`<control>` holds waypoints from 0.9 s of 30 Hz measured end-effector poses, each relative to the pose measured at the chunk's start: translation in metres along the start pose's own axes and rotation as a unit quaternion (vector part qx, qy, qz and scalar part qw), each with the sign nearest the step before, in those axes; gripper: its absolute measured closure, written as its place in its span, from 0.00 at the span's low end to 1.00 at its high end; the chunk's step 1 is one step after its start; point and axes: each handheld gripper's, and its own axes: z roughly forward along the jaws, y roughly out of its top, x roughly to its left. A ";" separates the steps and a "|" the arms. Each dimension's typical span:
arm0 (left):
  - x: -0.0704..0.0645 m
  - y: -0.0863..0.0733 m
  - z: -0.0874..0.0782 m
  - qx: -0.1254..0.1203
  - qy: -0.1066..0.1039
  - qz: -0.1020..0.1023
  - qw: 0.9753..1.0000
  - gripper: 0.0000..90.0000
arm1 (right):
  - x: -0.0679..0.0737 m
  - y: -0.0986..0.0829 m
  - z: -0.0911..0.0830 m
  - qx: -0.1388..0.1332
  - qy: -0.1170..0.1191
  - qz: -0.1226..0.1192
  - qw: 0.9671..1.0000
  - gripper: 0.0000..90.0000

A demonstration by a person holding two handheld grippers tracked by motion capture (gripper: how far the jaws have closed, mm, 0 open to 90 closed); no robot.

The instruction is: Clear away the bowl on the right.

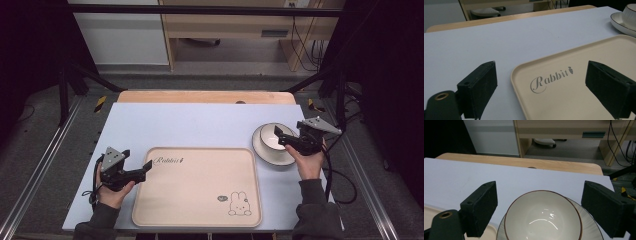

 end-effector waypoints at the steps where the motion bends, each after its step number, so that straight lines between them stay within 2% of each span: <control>1: 0.000 0.000 0.000 -0.001 0.000 -0.001 1.000 0.11 | -0.002 0.001 0.004 0.005 -0.003 0.000 1.000 0.15; 8: 0.000 -0.001 0.001 0.001 -0.001 0.001 1.000 0.11 | -0.009 -0.003 0.018 0.029 -0.013 -0.002 1.000 0.16; 16: 0.000 -0.001 0.000 0.003 -0.001 0.003 1.000 0.12 | -0.021 -0.005 0.031 0.049 -0.026 0.012 0.998 0.18; 27: 0.002 -0.001 -0.001 0.001 -0.001 0.003 1.000 0.12 | -0.035 -0.014 0.040 0.092 -0.046 0.018 0.995 0.19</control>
